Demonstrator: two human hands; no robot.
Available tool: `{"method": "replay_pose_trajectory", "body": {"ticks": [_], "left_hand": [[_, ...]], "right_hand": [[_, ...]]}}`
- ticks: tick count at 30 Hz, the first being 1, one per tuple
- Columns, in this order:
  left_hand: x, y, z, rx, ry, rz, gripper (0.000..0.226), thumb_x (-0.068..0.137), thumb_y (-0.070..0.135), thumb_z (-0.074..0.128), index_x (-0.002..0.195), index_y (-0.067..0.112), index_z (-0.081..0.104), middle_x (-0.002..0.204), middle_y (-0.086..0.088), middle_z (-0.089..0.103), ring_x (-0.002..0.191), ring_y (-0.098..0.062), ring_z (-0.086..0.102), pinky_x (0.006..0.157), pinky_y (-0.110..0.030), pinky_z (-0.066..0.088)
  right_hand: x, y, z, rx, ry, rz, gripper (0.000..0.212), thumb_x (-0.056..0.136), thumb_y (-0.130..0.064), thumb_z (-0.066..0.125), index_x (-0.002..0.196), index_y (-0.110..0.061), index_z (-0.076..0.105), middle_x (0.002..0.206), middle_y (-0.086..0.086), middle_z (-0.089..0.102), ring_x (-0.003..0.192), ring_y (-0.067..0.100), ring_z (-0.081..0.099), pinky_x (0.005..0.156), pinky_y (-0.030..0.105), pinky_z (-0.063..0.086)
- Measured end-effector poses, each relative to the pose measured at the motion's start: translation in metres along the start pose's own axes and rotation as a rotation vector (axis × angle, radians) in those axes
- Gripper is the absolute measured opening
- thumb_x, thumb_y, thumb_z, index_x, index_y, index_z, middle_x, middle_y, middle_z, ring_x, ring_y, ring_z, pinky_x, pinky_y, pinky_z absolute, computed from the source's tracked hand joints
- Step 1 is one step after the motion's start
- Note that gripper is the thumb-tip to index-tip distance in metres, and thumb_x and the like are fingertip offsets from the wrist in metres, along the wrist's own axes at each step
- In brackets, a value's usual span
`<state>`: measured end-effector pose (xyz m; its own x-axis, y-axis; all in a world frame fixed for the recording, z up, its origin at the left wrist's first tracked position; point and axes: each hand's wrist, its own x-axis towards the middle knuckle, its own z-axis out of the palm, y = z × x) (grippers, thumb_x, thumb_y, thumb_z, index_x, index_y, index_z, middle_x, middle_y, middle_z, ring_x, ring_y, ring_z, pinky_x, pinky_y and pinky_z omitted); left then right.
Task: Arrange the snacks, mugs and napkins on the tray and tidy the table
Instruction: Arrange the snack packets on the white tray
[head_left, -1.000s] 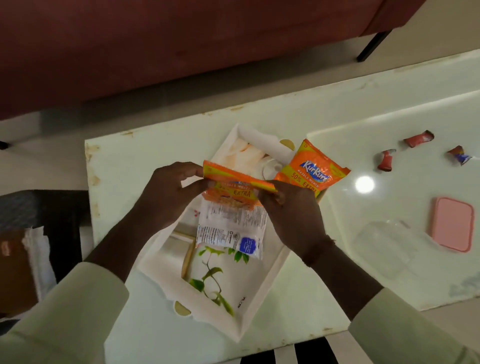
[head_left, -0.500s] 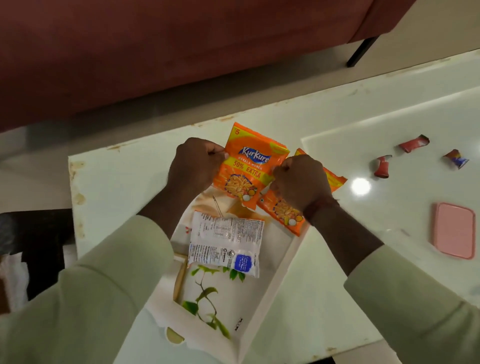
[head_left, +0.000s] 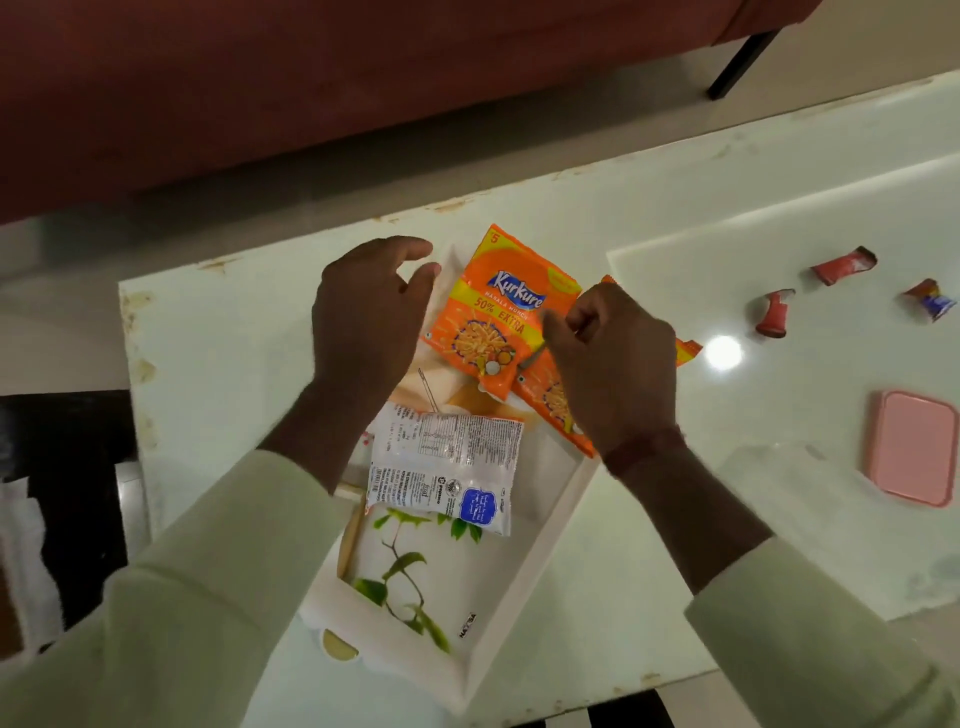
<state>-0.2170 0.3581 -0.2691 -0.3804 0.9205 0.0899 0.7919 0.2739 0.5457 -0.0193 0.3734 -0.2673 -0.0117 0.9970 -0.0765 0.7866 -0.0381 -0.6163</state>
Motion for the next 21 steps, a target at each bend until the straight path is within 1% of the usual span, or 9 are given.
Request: {"method": "replay_pose_trajectory", "body": {"ticks": [2, 5, 7, 9, 12, 14, 17, 19, 21], "left_hand": [[-0.015, -0.006, -0.021, 0.001, -0.018, 0.138, 0.021, 0.094, 0.027, 0.058, 0.11, 0.02, 0.071, 0.11, 0.004, 0.073, 0.086, -0.012, 0.064, 0.083, -0.026, 0.048], [-0.044, -0.024, -0.043, 0.063, -0.147, 0.301, 0.021, 0.094, 0.01, 0.057, 0.109, 0.016, 0.071, 0.112, 0.0, 0.072, 0.099, -0.021, 0.063, 0.085, -0.032, 0.05], [-0.062, -0.041, -0.049, 0.088, -0.267, 0.369, 0.025, 0.09, 0.007, 0.062, 0.112, 0.016, 0.07, 0.116, 0.0, 0.07, 0.103, -0.024, 0.063, 0.087, -0.035, 0.051], [-0.082, -0.056, -0.05, 0.065, -0.392, 0.405, 0.031, 0.086, 0.023, 0.068, 0.117, 0.017, 0.069, 0.124, 0.0, 0.066, 0.11, -0.023, 0.061, 0.09, -0.04, 0.051], [-0.114, -0.07, -0.041, 0.096, -0.545, 0.444, 0.064, 0.076, 0.056, 0.069, 0.13, 0.024, 0.059, 0.144, 0.001, 0.052, 0.129, -0.02, 0.05, 0.1, -0.043, 0.046], [-0.13, -0.077, -0.032, 0.139, -0.621, 0.448, 0.082, 0.07, 0.061, 0.072, 0.14, 0.027, 0.047, 0.156, -0.001, 0.036, 0.142, -0.02, 0.036, 0.108, -0.044, 0.038], [-0.146, -0.085, -0.019, 0.175, -0.638, 0.425, 0.092, 0.073, 0.052, 0.073, 0.15, 0.03, 0.029, 0.164, -0.002, 0.014, 0.149, -0.02, 0.018, 0.115, -0.045, 0.031], [-0.152, -0.086, -0.013, 0.164, -0.605, 0.384, 0.087, 0.08, 0.043, 0.071, 0.152, 0.032, 0.023, 0.164, 0.0, 0.011, 0.15, -0.018, 0.012, 0.114, -0.044, 0.029], [-0.155, -0.082, -0.012, 0.135, -0.559, 0.354, 0.078, 0.084, 0.033, 0.069, 0.15, 0.03, 0.029, 0.163, 0.001, 0.017, 0.149, -0.016, 0.014, 0.109, -0.038, 0.029]], "right_hand": [[-0.031, -0.006, -0.005, 0.097, 0.069, -0.179, 0.021, 0.092, -0.035, 0.062, 0.077, -0.021, 0.058, 0.068, -0.011, 0.057, 0.061, 0.008, 0.05, 0.055, 0.021, 0.036], [-0.079, 0.005, 0.001, 0.129, 0.034, -0.376, 0.016, 0.095, -0.021, 0.062, 0.103, -0.01, 0.07, 0.1, 0.006, 0.07, 0.094, 0.02, 0.063, 0.083, 0.027, 0.048], [-0.107, 0.019, 0.009, 0.08, -0.063, -0.423, 0.03, 0.093, -0.019, 0.064, 0.12, -0.005, 0.066, 0.121, 0.013, 0.067, 0.114, 0.025, 0.059, 0.101, 0.031, 0.045], [-0.13, 0.032, 0.019, -0.033, -0.223, -0.434, 0.053, 0.09, -0.022, 0.067, 0.138, -0.007, 0.052, 0.143, 0.013, 0.053, 0.136, 0.025, 0.045, 0.114, 0.034, 0.034], [-0.152, 0.049, 0.032, -0.2, -0.383, -0.43, 0.081, 0.081, -0.014, 0.066, 0.152, -0.016, 0.027, 0.16, 0.007, 0.029, 0.15, 0.022, 0.02, 0.118, 0.041, 0.023], [-0.158, 0.053, 0.038, -0.282, -0.413, -0.421, 0.08, 0.08, -0.01, 0.054, 0.154, -0.016, 0.023, 0.162, 0.008, 0.025, 0.152, 0.022, 0.015, 0.119, 0.043, 0.02], [-0.161, 0.051, 0.043, -0.331, -0.397, -0.411, 0.069, 0.084, -0.014, 0.043, 0.152, -0.011, 0.031, 0.16, 0.011, 0.03, 0.15, 0.025, 0.023, 0.119, 0.045, 0.024], [-0.16, 0.048, 0.047, -0.338, -0.361, -0.419, 0.063, 0.087, -0.012, 0.054, 0.148, -0.009, 0.041, 0.155, 0.013, 0.039, 0.146, 0.027, 0.032, 0.115, 0.049, 0.032], [-0.157, 0.046, 0.048, -0.316, -0.319, -0.432, 0.058, 0.085, -0.012, 0.067, 0.141, -0.009, 0.052, 0.149, 0.012, 0.048, 0.141, 0.028, 0.041, 0.109, 0.052, 0.041]]}}
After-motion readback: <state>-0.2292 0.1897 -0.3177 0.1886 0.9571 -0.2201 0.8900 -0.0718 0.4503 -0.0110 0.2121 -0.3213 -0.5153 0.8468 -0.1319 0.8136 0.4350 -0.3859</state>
